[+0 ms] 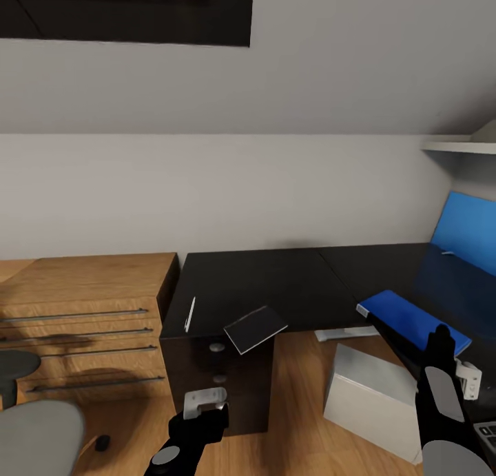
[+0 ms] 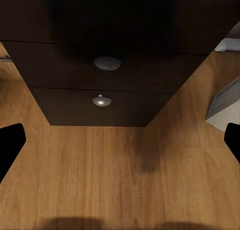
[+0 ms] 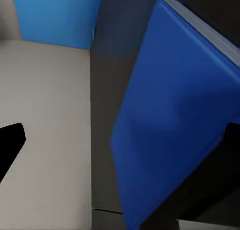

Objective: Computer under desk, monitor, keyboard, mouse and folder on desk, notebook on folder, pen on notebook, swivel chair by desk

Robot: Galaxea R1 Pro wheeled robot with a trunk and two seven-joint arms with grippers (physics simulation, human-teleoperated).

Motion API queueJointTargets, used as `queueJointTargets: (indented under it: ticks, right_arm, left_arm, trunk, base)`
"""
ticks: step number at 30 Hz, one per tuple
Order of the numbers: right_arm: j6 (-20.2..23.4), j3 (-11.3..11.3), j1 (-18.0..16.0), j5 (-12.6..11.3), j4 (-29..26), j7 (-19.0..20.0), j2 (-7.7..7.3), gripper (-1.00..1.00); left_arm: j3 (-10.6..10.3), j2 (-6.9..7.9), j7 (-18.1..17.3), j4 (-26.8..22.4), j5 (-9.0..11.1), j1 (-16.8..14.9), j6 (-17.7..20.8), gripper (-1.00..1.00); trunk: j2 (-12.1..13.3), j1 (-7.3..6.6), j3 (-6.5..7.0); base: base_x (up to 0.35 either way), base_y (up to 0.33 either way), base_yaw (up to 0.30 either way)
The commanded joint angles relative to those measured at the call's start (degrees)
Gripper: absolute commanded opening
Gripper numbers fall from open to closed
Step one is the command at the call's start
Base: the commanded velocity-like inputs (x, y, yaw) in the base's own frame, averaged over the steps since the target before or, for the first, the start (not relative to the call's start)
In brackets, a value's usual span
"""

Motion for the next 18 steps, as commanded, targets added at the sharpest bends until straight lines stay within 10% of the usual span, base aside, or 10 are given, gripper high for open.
queueJointTargets:
  ticks: [1, 18]
  right_arm:
    - [-0.2, 0.1, 0.0, -0.5, -0.1, -0.1, 0.02, 1.0]
    - [-0.1, 0.1, 0.1, -0.4, -3.4, -0.2, 2.68, 1.0]
  left_arm:
    - [-0.1, 0.04, 0.4, 0.0, 0.3, -0.1, 0.2, 1.0]
    - [0.1, 0.04, 0.4, 1.1, 0.2, -0.1, 0.2, 1.0]
  trunk:
    - [0.4, -0.23, 0.12]
    - [7.2, -3.96, 3.18]
  base:
    - [0.0, 0.0, 0.0]
    - [0.0, 0.0, 0.0]
